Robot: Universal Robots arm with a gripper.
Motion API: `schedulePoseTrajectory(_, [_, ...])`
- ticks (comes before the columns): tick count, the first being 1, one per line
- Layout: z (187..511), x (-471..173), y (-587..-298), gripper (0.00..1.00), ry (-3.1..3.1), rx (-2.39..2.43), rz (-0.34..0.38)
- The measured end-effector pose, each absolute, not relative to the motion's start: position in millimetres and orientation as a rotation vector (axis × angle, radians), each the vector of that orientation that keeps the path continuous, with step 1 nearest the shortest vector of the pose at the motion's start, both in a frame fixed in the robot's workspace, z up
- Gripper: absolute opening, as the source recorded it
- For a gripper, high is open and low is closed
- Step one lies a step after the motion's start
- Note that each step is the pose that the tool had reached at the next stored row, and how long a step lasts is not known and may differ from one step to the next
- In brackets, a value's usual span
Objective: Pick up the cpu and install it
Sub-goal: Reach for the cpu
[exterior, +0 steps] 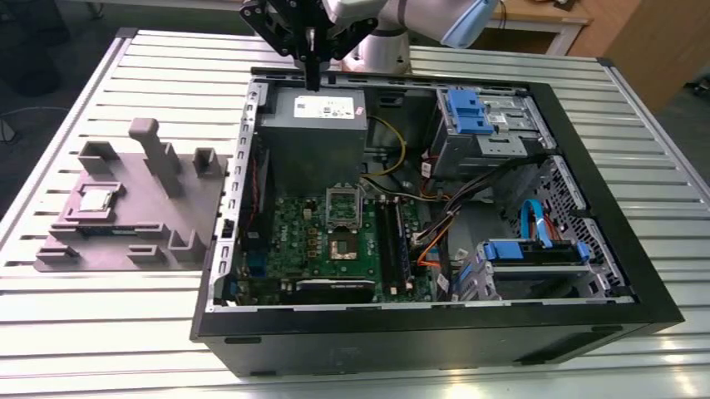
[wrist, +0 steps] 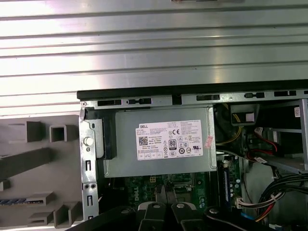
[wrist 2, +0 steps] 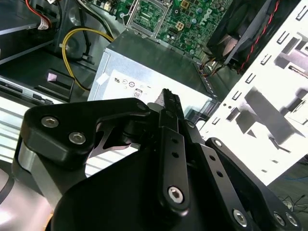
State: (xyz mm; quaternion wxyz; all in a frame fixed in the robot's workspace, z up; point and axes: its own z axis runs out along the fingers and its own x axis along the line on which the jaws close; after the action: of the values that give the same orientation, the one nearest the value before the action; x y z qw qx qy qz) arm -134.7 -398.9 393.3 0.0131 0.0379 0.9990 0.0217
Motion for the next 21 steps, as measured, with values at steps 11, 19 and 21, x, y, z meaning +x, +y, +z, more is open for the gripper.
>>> schedulePoseTrajectory(11, [393.3, -139.3, -398.9, 0.10, 3.112, 0.118, 0.068])
schedulePoseTrajectory(19, [393.3, -142.8, -398.9, 0.10, 3.113, 0.118, 0.068])
schedulePoseTrajectory(21, [393.3, -143.2, -398.9, 0.10, 3.113, 0.118, 0.068])
